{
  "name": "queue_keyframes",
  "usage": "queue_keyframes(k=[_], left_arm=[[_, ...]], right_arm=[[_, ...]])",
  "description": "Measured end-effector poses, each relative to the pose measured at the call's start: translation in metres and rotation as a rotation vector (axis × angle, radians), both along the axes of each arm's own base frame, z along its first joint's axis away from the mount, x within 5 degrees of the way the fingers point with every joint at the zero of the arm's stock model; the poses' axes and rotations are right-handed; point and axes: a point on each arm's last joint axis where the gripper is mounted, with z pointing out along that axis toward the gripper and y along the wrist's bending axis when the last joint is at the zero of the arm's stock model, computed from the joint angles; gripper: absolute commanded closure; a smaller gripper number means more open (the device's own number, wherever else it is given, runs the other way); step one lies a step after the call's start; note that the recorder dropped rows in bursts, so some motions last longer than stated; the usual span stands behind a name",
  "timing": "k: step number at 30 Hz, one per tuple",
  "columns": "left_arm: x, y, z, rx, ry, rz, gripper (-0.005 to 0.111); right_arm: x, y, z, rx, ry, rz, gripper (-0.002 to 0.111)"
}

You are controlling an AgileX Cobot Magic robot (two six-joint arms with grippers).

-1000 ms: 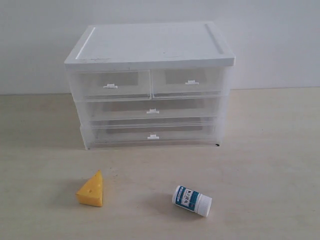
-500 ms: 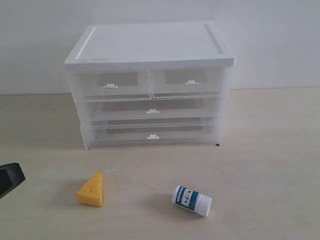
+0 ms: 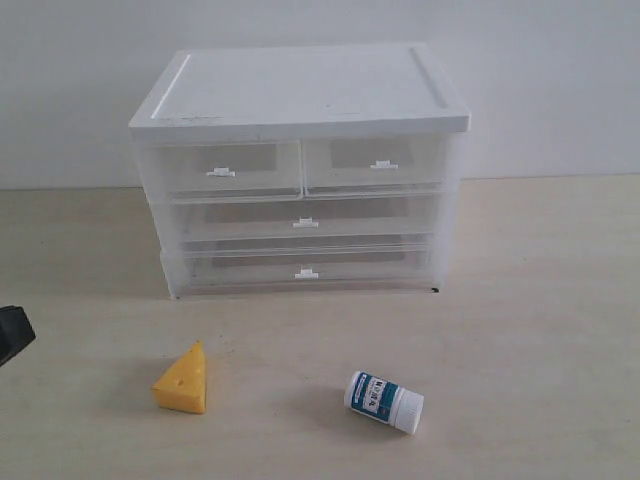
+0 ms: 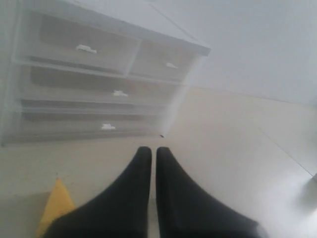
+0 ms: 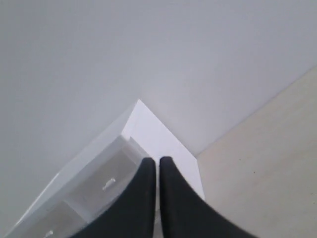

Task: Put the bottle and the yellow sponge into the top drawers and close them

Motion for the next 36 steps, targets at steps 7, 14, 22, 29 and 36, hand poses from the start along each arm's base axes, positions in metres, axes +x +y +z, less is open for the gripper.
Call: queue_keyframes(k=[7,14,22,29,36], left_arm=[[0.017,0.005,0.026,0.045,-0.054,0.057,0.103],[0.060,0.000,0.040,0.079,0.003,-0.003,0.103],[0.102,-0.001,0.043,0.116,0.055,-0.008,0.103],[0.117,0.000,0.054,0.148,0.029,0.023,0.103],[0.152,-0.031,0.053,0.373,0.028,0.007,0.103]], right_arm=[[-0.002,0.000,0.021,-0.096,-0.054,-0.011,0.108],[0.030,0.006,0.079,-0.181,0.060,0.028,0.108],[0.103,0.056,0.112,-0.662,0.154,0.306,0.108],[0.156,0.075,0.103,-1.272,0.221,0.414,0.096],[0.192,0.097,0.070,-1.677,0.162,0.513,0.095]])
